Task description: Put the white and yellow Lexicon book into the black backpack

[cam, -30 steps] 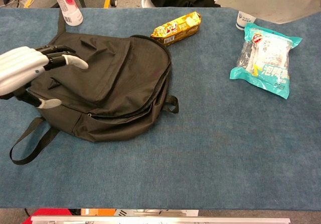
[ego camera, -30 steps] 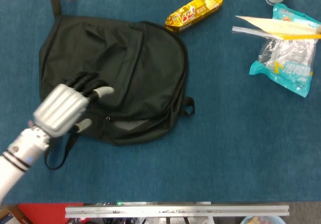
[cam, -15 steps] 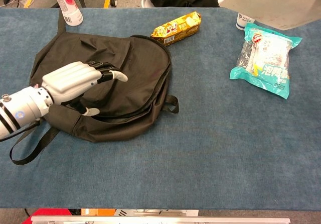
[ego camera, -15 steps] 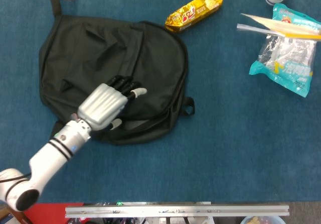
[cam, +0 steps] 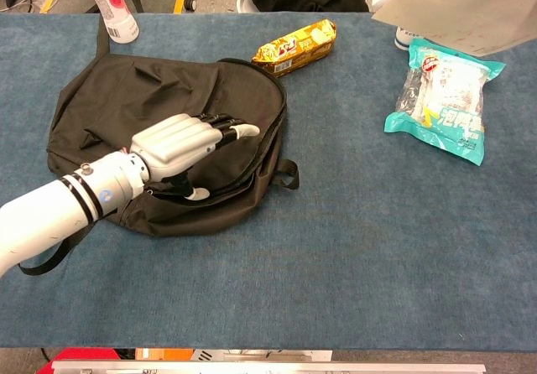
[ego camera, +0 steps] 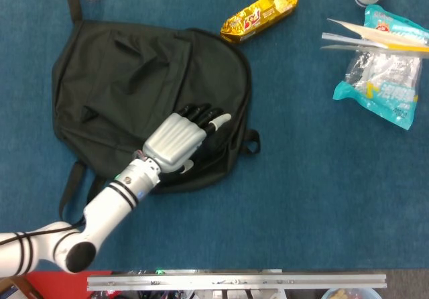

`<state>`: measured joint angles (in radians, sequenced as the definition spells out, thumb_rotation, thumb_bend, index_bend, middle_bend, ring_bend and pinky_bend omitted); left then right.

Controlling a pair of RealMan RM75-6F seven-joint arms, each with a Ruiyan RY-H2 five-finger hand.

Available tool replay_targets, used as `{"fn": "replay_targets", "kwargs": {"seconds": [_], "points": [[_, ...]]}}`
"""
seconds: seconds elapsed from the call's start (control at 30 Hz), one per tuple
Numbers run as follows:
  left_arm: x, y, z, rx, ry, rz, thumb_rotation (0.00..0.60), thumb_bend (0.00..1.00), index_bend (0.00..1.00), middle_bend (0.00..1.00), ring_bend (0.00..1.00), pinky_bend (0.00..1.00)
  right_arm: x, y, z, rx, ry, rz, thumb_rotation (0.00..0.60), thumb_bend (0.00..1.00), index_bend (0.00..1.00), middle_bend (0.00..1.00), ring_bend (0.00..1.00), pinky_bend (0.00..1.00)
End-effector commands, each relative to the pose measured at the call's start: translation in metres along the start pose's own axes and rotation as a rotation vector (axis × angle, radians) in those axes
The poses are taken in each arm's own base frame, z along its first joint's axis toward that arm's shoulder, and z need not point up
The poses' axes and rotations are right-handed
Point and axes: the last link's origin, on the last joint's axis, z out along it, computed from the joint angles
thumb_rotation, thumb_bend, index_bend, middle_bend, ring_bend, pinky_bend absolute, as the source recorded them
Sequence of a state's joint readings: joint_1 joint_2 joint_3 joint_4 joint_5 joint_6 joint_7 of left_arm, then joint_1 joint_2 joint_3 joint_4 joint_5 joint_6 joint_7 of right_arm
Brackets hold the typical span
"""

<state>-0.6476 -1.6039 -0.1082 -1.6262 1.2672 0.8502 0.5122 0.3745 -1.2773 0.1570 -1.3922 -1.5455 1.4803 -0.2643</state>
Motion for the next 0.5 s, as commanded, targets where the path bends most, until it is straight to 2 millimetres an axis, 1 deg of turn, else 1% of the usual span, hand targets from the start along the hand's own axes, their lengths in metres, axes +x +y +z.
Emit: {"fn": "replay_targets", "kwargs": {"seconds": [0.03, 0.17, 0.5], "points": [[-0.001, 0.005, 0.013, 0.022, 0.008, -0.002, 0.6, 0.17, 0.02, 0.06, 0.06, 0.15, 0.001, 0.0, -0.001, -0.001, 0.001, 0.003, 0.6, 0.46, 0.87, 0.71, 0.59, 0.7], [-0.002, 0.008, 0.02, 0.039, -0.004, -0.025, 0.6, 0.17, 0.02, 0.06, 0.06, 0.15, 0.002, 0.003, -0.002, -0.006, 0.002, 0.004, 0.6, 0.46, 0.87, 0.71, 0.59, 0.7], [-0.005, 0.025, 0.031, 0.037, -0.022, -0.07, 0.6, 0.17, 0.01, 0.06, 0.06, 0.15, 0.006, 0.009, -0.007, -0.019, 0.006, 0.003, 0.6, 0.46, 0.87, 0.71, 0.59, 0.7]]}}
